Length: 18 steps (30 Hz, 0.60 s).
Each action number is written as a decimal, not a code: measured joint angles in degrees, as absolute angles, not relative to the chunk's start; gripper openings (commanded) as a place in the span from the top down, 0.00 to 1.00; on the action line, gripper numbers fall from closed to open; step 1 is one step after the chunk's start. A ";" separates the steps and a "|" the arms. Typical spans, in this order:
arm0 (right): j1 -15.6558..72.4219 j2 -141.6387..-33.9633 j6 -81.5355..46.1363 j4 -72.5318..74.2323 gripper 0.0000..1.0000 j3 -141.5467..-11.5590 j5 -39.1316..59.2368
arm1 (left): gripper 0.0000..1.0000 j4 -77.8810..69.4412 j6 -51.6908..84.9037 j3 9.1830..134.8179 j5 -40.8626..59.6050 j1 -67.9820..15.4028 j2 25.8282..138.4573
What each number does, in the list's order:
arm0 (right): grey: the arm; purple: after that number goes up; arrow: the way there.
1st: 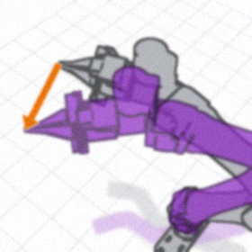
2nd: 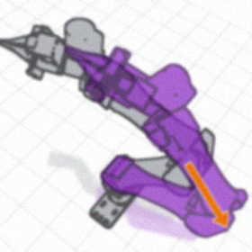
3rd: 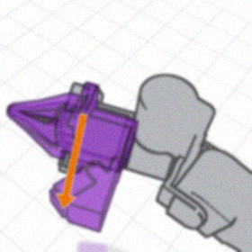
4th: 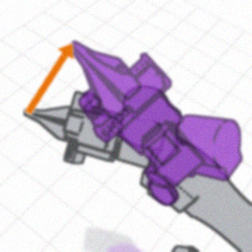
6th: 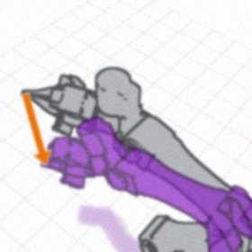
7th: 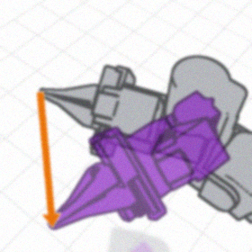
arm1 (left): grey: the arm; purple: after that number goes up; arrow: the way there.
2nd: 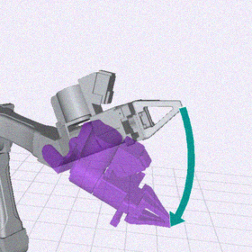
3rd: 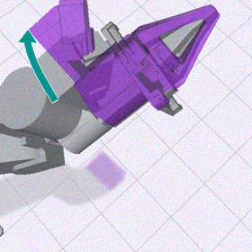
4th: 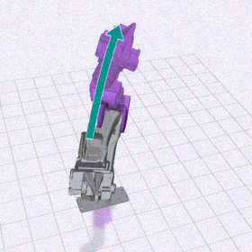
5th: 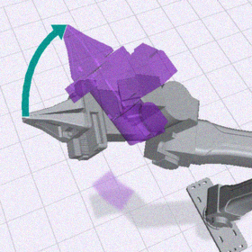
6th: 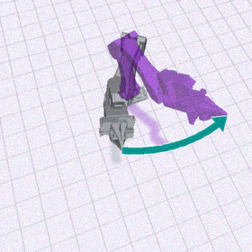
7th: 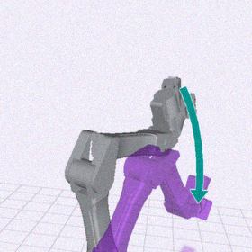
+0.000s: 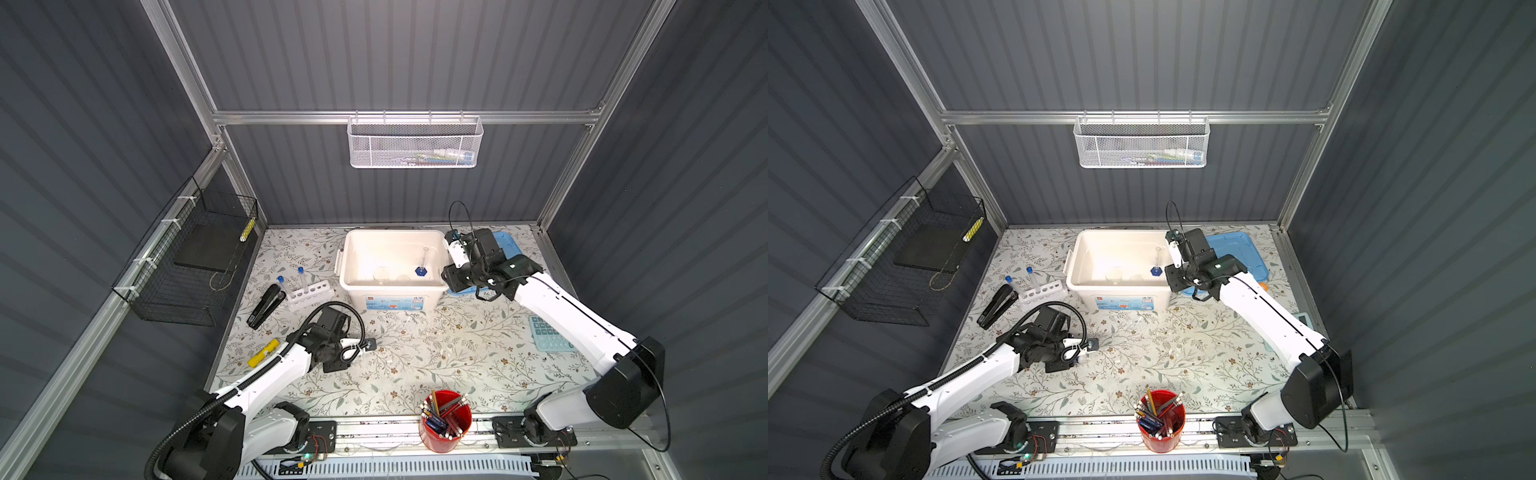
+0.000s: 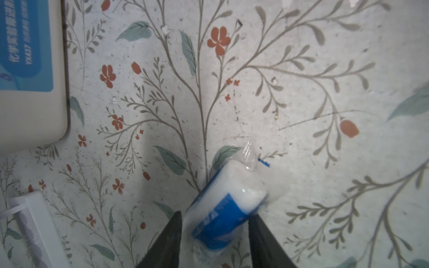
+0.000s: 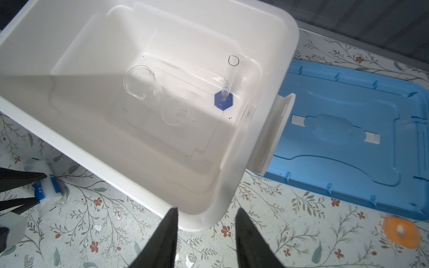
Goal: Organize the chemistry lab equipment
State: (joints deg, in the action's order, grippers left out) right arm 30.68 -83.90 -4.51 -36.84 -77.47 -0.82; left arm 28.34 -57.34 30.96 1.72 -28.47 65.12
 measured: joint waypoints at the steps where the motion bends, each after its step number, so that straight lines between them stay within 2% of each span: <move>1: 30.68 -83.83 -4.51 -36.86 0.57 -77.41 -0.84 | 0.55 28.14 -56.60 30.98 2.31 -28.47 65.12; 7: 30.61 -82.78 -4.51 -36.88 0.57 -77.01 -1.26 | 0.62 27.53 -54.39 31.03 4.14 -28.84 65.12; 18: 30.61 -82.17 -4.54 -36.91 0.57 -76.47 -1.56 | 0.63 27.81 -54.13 31.22 4.32 -28.95 65.12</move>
State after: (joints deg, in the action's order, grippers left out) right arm 30.61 -82.17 -4.54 -36.91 -76.47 -1.56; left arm 27.81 -54.13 31.22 4.32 -28.95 65.12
